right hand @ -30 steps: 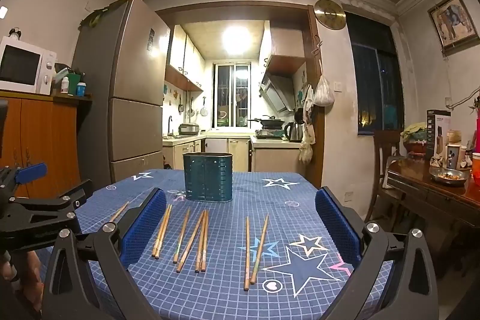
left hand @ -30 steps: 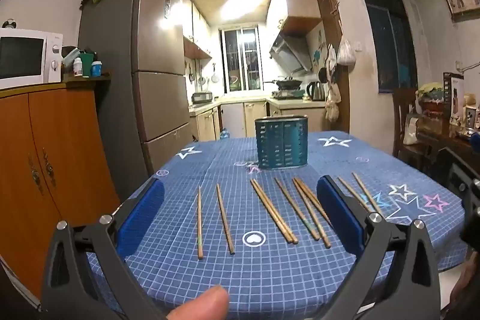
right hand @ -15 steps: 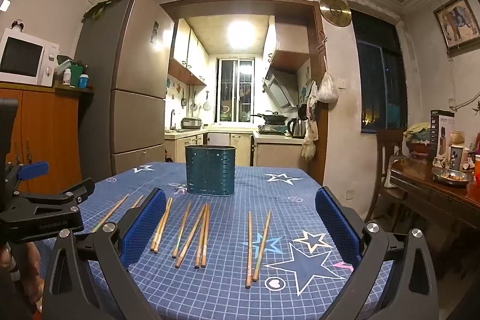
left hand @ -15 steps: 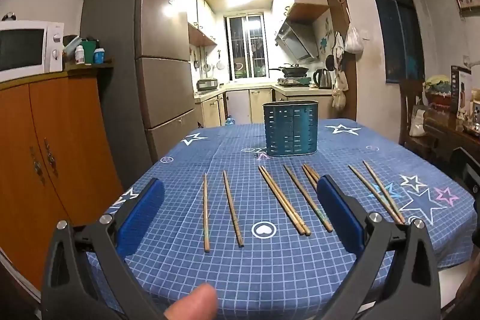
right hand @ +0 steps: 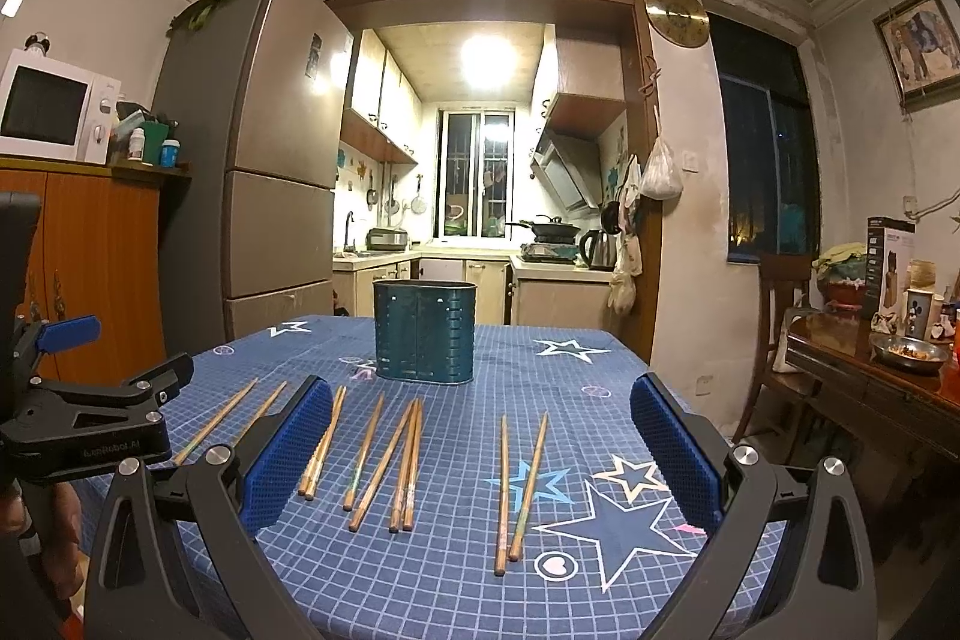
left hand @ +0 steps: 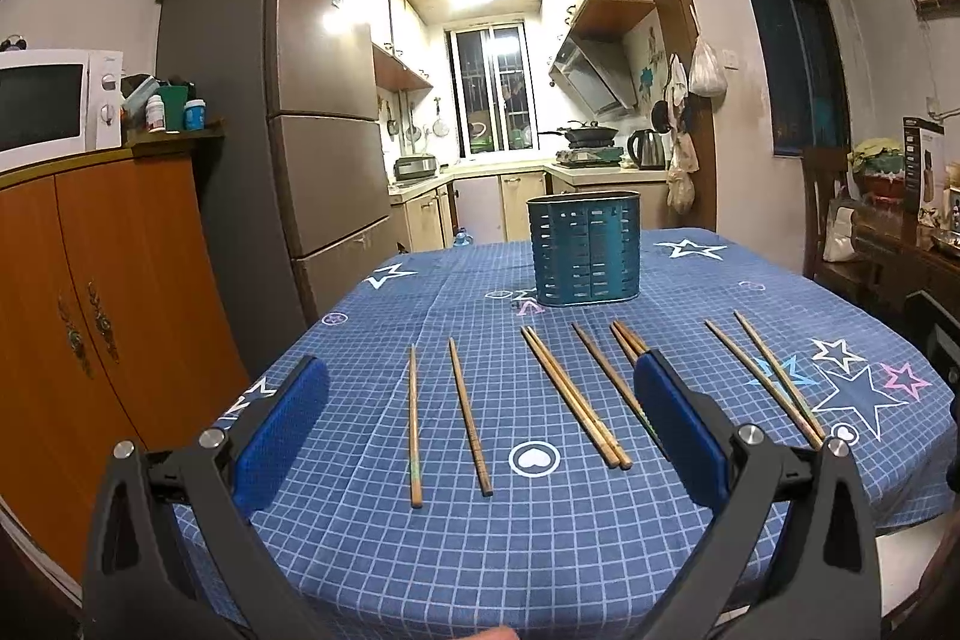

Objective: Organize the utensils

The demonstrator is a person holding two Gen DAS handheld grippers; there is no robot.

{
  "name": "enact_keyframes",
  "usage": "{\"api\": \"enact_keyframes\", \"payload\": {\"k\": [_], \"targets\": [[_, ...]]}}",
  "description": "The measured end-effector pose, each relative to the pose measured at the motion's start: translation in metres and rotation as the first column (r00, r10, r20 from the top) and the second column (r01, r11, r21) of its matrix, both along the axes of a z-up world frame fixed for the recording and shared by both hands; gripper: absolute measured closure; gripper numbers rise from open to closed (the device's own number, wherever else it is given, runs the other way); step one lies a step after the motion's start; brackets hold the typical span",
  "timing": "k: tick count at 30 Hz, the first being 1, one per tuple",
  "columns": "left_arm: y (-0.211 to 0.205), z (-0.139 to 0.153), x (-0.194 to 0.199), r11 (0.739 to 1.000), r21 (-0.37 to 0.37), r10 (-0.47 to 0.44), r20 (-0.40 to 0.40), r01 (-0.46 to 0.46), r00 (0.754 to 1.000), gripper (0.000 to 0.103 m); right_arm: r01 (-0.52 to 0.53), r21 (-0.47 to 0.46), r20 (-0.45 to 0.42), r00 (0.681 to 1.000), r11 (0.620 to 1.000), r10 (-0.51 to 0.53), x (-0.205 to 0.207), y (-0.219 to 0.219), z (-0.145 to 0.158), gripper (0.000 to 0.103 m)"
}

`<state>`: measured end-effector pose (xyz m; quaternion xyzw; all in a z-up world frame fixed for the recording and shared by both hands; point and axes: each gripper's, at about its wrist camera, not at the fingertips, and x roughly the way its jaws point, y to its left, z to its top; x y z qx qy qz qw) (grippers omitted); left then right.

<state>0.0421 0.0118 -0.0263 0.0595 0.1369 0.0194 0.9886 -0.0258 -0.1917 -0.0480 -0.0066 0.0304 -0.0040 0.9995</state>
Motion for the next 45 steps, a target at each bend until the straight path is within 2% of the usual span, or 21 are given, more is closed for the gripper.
{"api": "enact_keyframes", "payload": {"k": [29,38,45], "targets": [[0.000,-0.016,0.022,1.000,0.022,0.013,-0.056,-0.012,0.998,0.005,-0.011,0.003,-0.020,1.000,1.000,0.011,0.013,-0.009,-0.014,0.003],[-0.002,-0.016,0.019,1.000,0.020,0.013,-0.041,-0.012,0.999,0.005,-0.015,0.008,-0.010,1.000,1.000,0.015,0.015,-0.010,-0.016,0.003],[0.003,-0.005,0.004,1.000,-0.010,0.007,0.051,-0.007,0.999,0.005,-0.010,0.019,0.004,1.000,1.000,0.010,0.013,-0.015,-0.017,0.003]]}}
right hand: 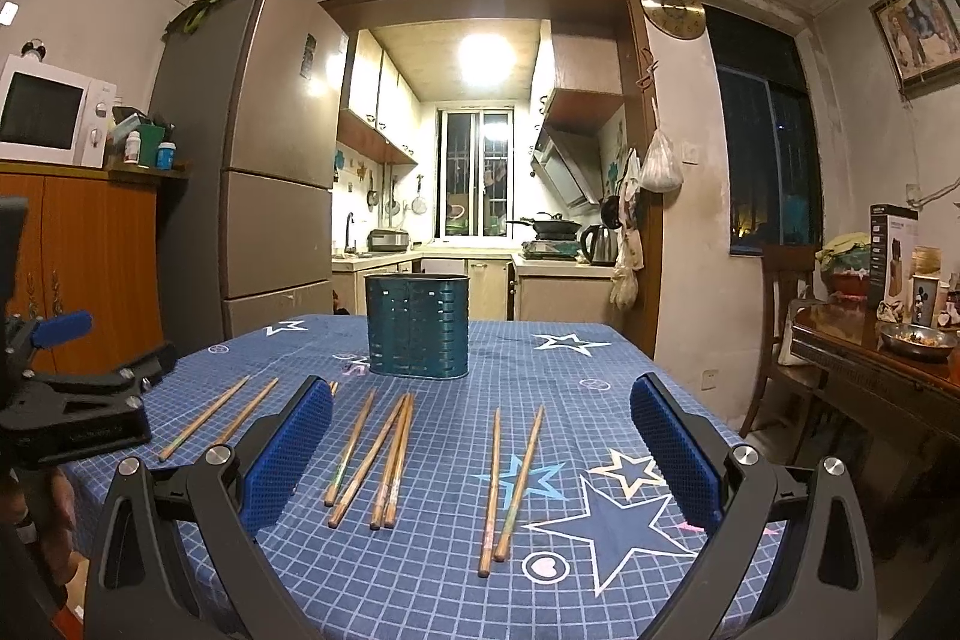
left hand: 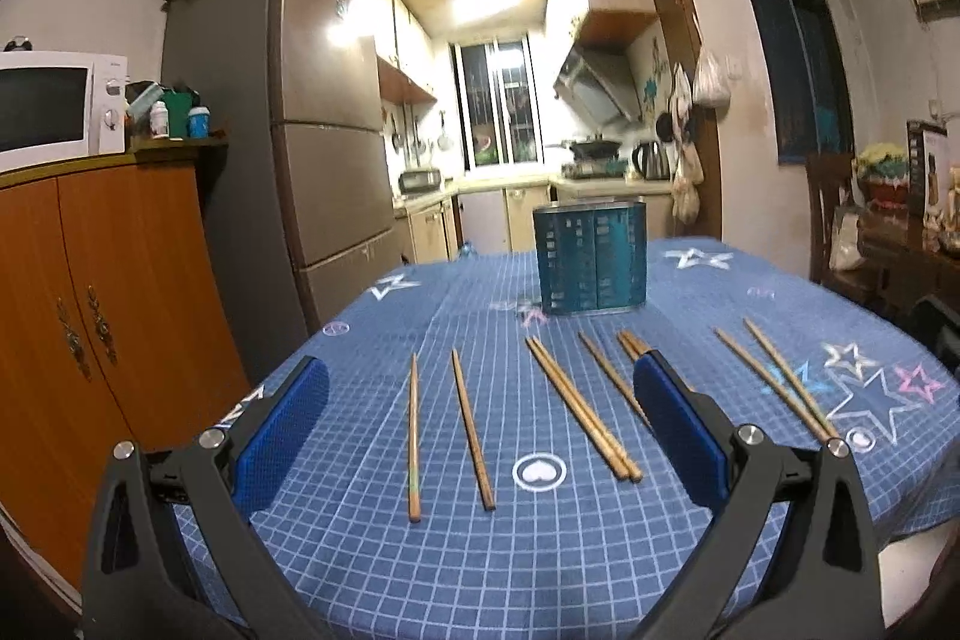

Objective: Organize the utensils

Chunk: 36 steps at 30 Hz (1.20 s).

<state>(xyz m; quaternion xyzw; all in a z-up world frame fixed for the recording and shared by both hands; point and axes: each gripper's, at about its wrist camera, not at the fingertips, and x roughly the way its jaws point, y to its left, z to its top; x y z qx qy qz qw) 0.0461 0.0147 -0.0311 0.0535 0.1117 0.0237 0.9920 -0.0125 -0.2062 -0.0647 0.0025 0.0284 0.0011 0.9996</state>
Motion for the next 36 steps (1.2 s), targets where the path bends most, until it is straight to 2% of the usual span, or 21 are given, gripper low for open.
{"api": "enact_keyframes", "payload": {"k": [30,35,36], "targets": [[0.007,0.002,0.003,1.000,-0.015,0.000,0.008,0.000,1.000,0.005,-0.009,-0.013,0.001,1.000,1.000,0.009,0.004,0.006,0.003,0.003],[0.022,-0.011,0.000,1.000,-0.010,0.005,0.012,-0.005,1.000,0.005,-0.018,-0.017,-0.002,1.000,1.000,0.018,0.006,0.004,-0.002,0.003],[0.027,-0.016,0.001,1.000,-0.006,0.005,0.000,-0.005,1.000,0.010,-0.024,-0.024,-0.012,1.000,0.999,0.024,0.007,0.004,-0.004,0.003]]}}
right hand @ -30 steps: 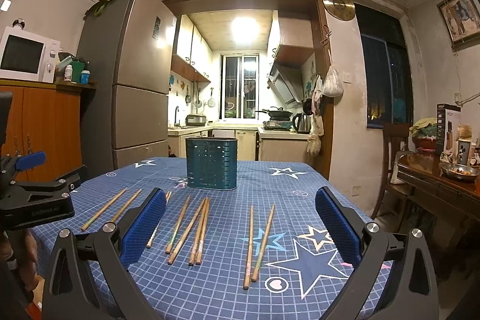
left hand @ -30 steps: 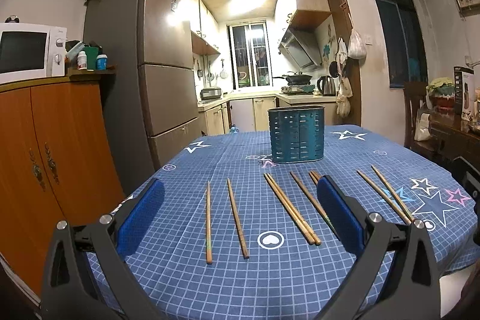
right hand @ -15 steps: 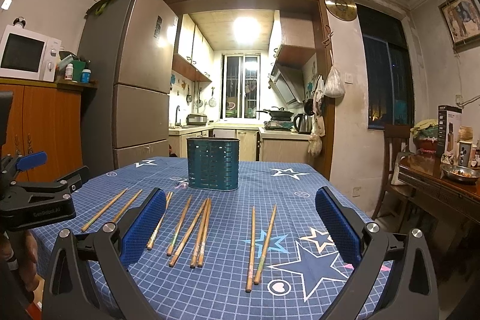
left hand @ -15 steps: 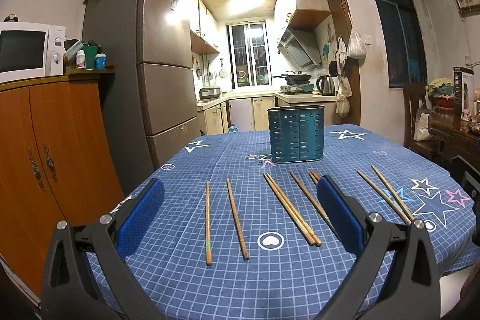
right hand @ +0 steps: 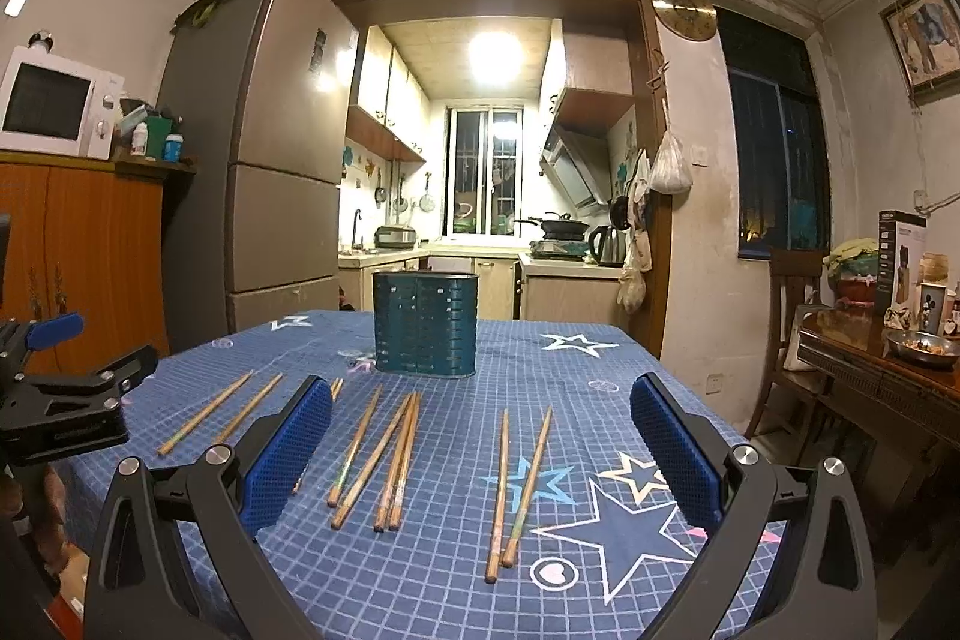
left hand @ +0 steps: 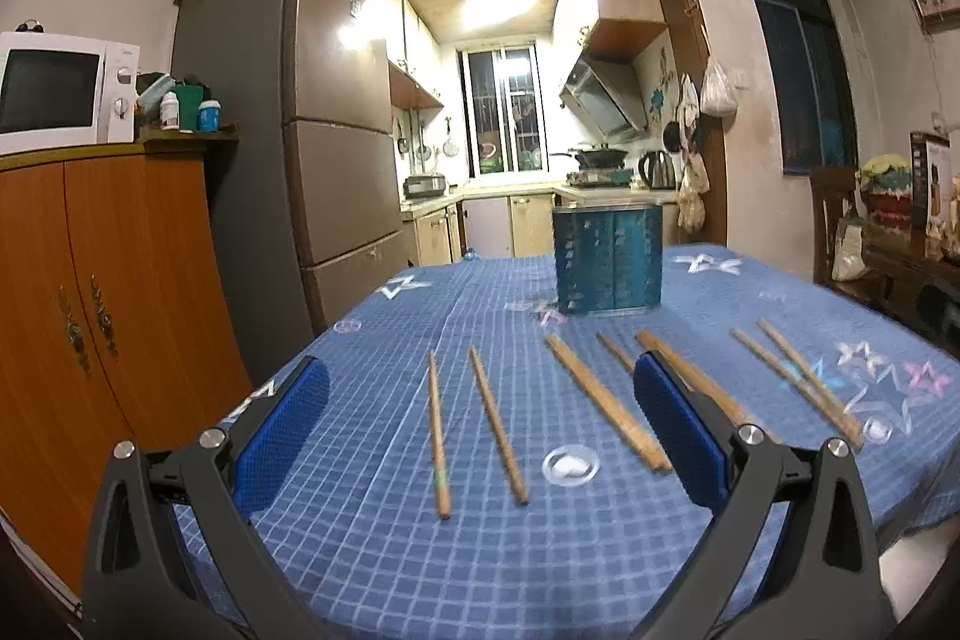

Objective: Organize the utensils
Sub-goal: 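Lower the left tool onto a wooden chopstick and close it while the right tool grasps another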

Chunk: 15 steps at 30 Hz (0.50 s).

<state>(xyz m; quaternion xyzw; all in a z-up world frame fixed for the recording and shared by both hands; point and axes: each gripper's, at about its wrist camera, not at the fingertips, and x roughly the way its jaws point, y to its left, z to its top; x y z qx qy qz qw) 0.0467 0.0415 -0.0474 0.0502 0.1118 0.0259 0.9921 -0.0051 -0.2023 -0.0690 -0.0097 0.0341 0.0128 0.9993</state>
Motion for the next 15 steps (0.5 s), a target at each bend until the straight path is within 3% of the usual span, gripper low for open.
{"api": "enact_keyframes", "payload": {"k": [7,10,13,15], "targets": [[0.027,-0.044,0.017,0.998,-0.049,-0.047,-0.191,0.038,0.980,0.054,-0.035,-0.025,-0.126,0.992,0.999,0.032,0.010,-0.009,-0.030,0.005],[0.029,-0.055,0.031,0.997,-0.059,-0.062,-0.247,0.049,0.967,0.065,-0.049,-0.039,-0.175,0.984,0.998,0.042,0.017,-0.012,-0.041,0.009],[0.031,-0.062,0.049,0.996,-0.075,-0.065,-0.302,0.044,0.951,0.076,-0.061,-0.028,-0.218,0.974,0.998,0.054,0.024,-0.015,-0.048,0.024],[0.032,-0.070,0.055,0.997,-0.071,-0.053,-0.321,0.032,0.946,0.078,-0.068,-0.009,-0.247,0.967,0.998,0.064,0.029,-0.020,-0.051,0.045]]}}
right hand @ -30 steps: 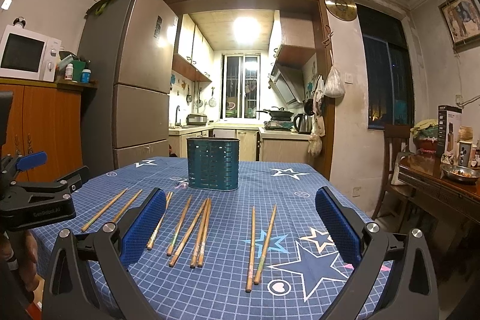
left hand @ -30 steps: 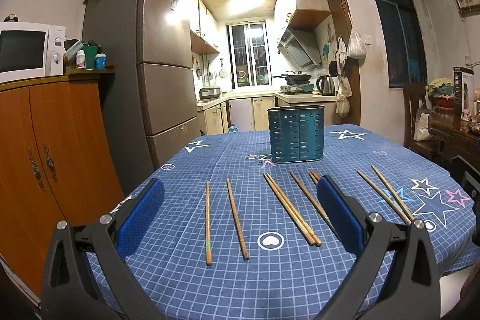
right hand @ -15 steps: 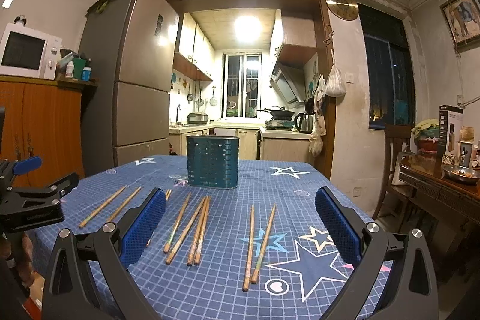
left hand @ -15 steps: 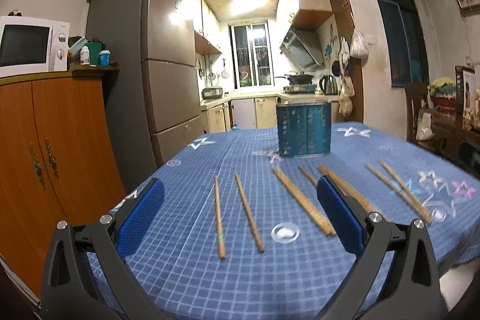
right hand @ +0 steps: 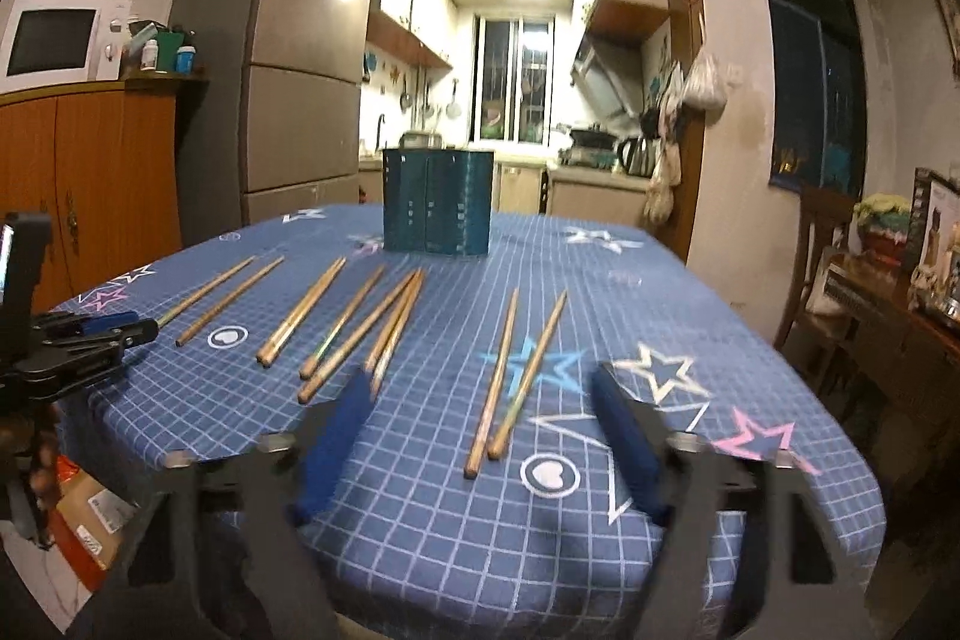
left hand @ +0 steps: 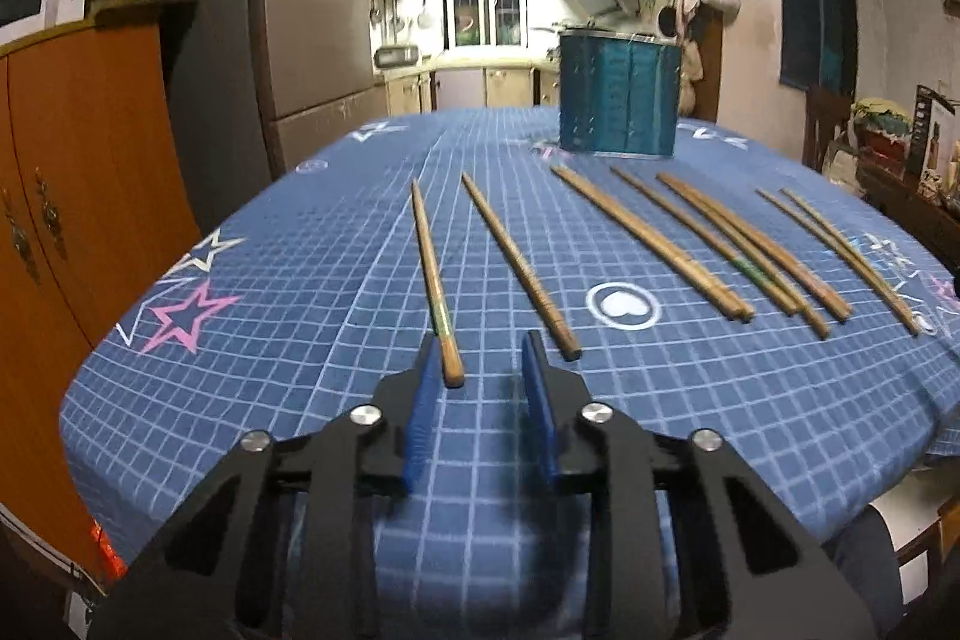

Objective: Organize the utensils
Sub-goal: 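Lower the left tool onto a wooden chopstick and close it while the right tool grasps another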

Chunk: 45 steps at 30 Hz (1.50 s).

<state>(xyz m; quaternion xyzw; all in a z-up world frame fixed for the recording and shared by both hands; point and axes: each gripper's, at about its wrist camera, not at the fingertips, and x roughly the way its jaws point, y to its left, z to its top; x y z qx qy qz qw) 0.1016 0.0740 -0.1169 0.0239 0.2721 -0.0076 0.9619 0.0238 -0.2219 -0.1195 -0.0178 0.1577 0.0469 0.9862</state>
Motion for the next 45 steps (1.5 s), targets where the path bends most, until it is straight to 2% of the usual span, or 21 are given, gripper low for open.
{"api": "enact_keyframes", "payload": {"k": [2,5,7,12,14,30,35,38,41,45], "targets": [[0.003,-0.005,0.005,1.000,-0.003,0.006,-0.009,-0.006,1.000,0.078,-0.003,0.012,-0.028,1.000,1.000,0.004,0.004,-0.004,-0.002,0.052],[0.002,-0.007,0.006,1.000,0.010,0.008,-0.003,-0.008,1.000,0.078,0.017,0.001,-0.078,0.997,1.000,-0.016,0.009,-0.010,-0.011,0.052],[0.001,-0.008,0.008,1.000,0.017,0.008,0.000,-0.008,1.000,0.078,0.031,0.002,-0.113,0.993,1.000,-0.031,0.016,-0.015,-0.017,0.056],[0.001,-0.008,0.013,1.000,0.019,0.007,0.000,-0.007,1.000,0.078,0.001,0.032,-0.171,0.985,1.000,0.005,0.030,-0.012,-0.019,0.080],[0.001,-0.008,0.014,1.000,0.017,0.008,-0.002,-0.007,1.000,0.078,-0.001,0.023,-0.191,0.982,1.000,0.005,0.037,-0.009,-0.019,0.085],[-0.004,-0.007,0.028,1.000,0.012,0.006,-0.013,-0.006,1.000,0.078,-0.038,-0.027,-0.279,0.960,0.999,0.029,0.057,0.003,-0.022,0.085],[-0.002,-0.008,0.026,1.000,0.004,0.001,-0.015,-0.001,1.000,0.078,-0.013,0.080,-0.310,0.950,0.997,0.037,0.056,-0.017,-0.020,0.085],[-0.002,-0.008,0.026,1.000,0.003,0.001,-0.016,-0.001,1.000,0.078,0.012,0.062,-0.299,0.954,0.998,0.007,0.054,-0.024,-0.020,0.085],[-0.002,-0.008,0.025,1.000,0.006,0.004,-0.015,-0.004,1.000,0.078,-0.016,0.021,-0.263,0.965,1.000,0.021,0.043,-0.016,-0.018,0.085],[-0.003,-0.008,0.025,1.000,0.007,0.006,-0.015,-0.006,1.000,0.078,-0.018,0.008,-0.278,0.960,1.000,0.020,0.036,-0.012,-0.024,0.085]]}}
